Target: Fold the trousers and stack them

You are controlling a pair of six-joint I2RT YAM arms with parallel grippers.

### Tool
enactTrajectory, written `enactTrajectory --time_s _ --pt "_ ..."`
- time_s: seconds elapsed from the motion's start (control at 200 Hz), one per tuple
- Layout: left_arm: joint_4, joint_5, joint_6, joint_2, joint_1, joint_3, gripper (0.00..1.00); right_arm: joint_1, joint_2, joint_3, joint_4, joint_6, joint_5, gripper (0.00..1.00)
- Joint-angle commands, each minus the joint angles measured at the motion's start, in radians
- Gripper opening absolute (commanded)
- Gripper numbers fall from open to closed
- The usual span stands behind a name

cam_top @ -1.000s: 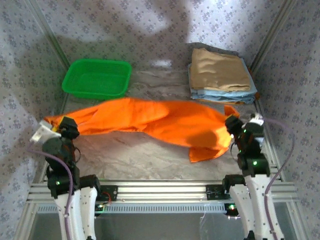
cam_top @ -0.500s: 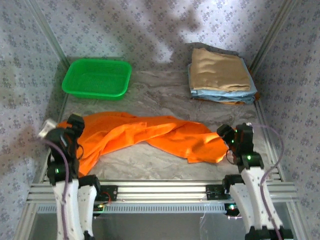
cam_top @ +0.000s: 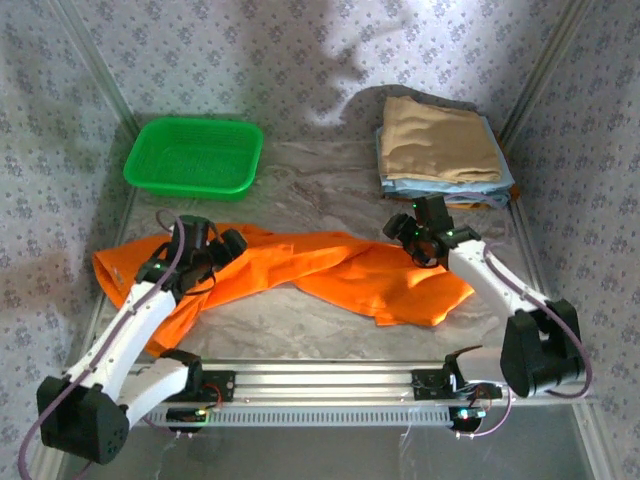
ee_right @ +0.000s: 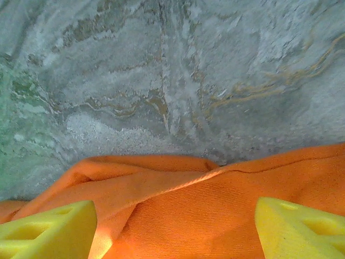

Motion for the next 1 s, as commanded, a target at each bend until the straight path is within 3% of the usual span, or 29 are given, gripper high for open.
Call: enactTrajectory --time_s 0.0,0.215,0.405,0.64,0.755,0.819,0.994 --pt "-0.068 -0.042 -0.042 -0.020 -0.009 -0.020 0.89 -0.006 0.034 0.023 0.016 0.064 -0.023 0.79" --pt "-0.301 -0.191 -0.084 -0.122 -0.010 -0.036 0.90 -0.023 0.071 0.008 0.035 0.050 -0.057 0.79" --pt "-0.476 -0.219 -0.221 -0.239 -0.012 -0.074 0.88 -0.014 0.055 -0.033 0.055 0.040 -0.054 0.79" --pt "-0.383 -0.202 -0.308 -0.238 -0.018 -0.195 0.94 -0.028 0.047 -0.070 0.032 -0.054 -0.055 0.79" --pt "-0.353 -0.325 -0.275 -0.176 -0.005 -0.198 0.94 -0.056 0.021 -0.096 -0.010 -0.127 -0.065 0.80" --pt "-0.335 -0.374 -0.254 -0.151 0.020 -0.203 0.86 -0.081 -0.001 -0.119 -0.034 -0.154 -0.066 0.80" --pt "-0.209 -0.342 -0.153 -0.154 0.117 -0.244 0.62 -0.139 -0.033 -0.142 0.003 -0.181 -0.120 0.84"
